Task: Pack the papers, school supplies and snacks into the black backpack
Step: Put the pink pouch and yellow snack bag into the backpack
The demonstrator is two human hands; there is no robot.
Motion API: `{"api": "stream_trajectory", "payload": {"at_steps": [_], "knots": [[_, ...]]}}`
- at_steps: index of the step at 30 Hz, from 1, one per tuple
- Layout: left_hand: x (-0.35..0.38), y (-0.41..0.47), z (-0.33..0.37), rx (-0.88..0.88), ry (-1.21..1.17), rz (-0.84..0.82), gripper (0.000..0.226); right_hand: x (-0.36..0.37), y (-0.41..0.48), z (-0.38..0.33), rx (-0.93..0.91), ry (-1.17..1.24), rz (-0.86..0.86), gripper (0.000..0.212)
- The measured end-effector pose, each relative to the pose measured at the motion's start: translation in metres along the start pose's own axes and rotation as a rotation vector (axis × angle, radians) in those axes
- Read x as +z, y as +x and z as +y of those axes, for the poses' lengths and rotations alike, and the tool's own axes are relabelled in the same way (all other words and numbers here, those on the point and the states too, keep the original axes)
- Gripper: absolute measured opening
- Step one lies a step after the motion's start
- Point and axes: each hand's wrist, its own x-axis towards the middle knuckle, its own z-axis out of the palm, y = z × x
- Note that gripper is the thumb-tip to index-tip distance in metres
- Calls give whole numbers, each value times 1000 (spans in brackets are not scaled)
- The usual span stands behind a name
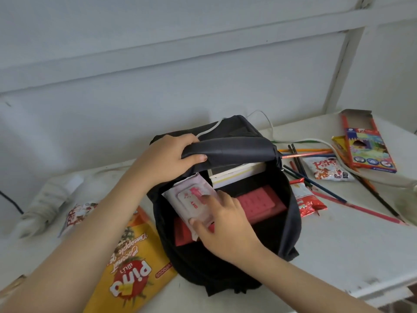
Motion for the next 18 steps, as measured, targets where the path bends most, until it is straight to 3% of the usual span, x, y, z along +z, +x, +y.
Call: {"api": "stream_trajectory", "payload": {"at_steps": [5, 8, 18], "knots": [[3, -4, -6, 14, -23, 5, 27, 5, -16, -3, -273, -243, 8, 39], [3, -3, -8, 33, -22, 6, 30, 5, -10, 2, -371, -295, -98, 46], [6, -4, -13, 70, 49, 49, 37, 23, 53, 4, -326, -374, -220, 77]]}}
